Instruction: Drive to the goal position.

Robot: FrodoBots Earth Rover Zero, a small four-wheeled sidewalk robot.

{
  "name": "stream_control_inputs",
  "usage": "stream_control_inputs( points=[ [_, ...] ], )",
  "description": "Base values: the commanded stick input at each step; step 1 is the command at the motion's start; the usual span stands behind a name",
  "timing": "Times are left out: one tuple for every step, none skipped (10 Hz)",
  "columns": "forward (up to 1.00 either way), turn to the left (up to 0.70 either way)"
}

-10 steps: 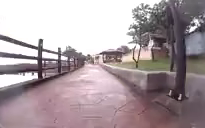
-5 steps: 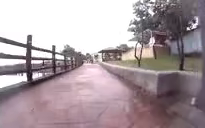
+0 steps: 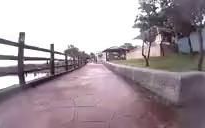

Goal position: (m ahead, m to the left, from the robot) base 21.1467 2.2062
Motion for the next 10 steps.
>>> stream_control_inputs(
  points=[
    [1.00,0.20],
    [1.00,0.34],
    [1.00,0.07],
    [1.00,-0.01],
    [1.00,-0.01],
    [1.00,-0.01],
    [1.00,-0.01],
    [1.00,-0.01],
    [1.00,-0.01],
    [1.00,-0.01]
  ],
)
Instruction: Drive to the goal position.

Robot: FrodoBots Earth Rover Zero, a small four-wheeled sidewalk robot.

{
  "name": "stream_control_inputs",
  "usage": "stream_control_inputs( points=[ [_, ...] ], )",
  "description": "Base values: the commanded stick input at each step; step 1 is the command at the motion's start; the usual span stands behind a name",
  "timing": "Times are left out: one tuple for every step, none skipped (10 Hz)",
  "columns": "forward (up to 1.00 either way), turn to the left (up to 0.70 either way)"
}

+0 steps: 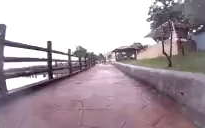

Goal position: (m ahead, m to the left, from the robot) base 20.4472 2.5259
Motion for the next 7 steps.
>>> stream_control_inputs(
  points=[
    [1.00,-0.01],
    [1.00,-0.01],
    [1.00,-0.20],
    [1.00,-0.40],
    [1.00,-0.11],
    [1.00,-0.01],
    [1.00,-0.01]
  ],
)
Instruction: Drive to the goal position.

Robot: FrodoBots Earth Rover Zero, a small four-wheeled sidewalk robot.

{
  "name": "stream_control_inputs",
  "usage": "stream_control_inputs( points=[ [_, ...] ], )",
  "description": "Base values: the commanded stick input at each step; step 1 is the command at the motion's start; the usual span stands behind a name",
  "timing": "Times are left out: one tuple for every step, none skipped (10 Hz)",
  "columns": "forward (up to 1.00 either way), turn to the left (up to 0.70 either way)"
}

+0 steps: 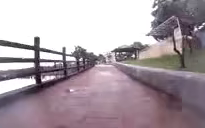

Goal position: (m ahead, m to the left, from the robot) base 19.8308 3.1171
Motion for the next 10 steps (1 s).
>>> stream_control_inputs(
  points=[
    [1.00,-0.01],
    [1.00,-0.01],
    [1.00,-0.01],
    [1.00,-0.01],
    [1.00,-0.01],
    [1.00,-0.01],
    [1.00,-0.01],
    [1.00,-0.01],
    [1.00,-0.01],
    [1.00,-0.01]
  ],
)
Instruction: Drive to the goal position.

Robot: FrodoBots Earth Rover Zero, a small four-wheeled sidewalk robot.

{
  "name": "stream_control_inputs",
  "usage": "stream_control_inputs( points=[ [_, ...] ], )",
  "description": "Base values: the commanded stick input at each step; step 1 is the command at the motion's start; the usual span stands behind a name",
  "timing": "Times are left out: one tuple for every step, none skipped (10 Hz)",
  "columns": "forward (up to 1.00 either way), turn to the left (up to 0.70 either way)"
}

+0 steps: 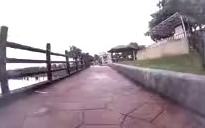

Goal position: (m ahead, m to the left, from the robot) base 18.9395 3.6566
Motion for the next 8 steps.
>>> stream_control_inputs(
  points=[
    [1.00,-0.01],
    [1.00,-0.01],
    [1.00,-0.01],
    [1.00,-0.01],
    [1.00,-0.01],
    [1.00,-0.01],
    [1.00,-0.01],
    [1.00,-0.01]
  ],
)
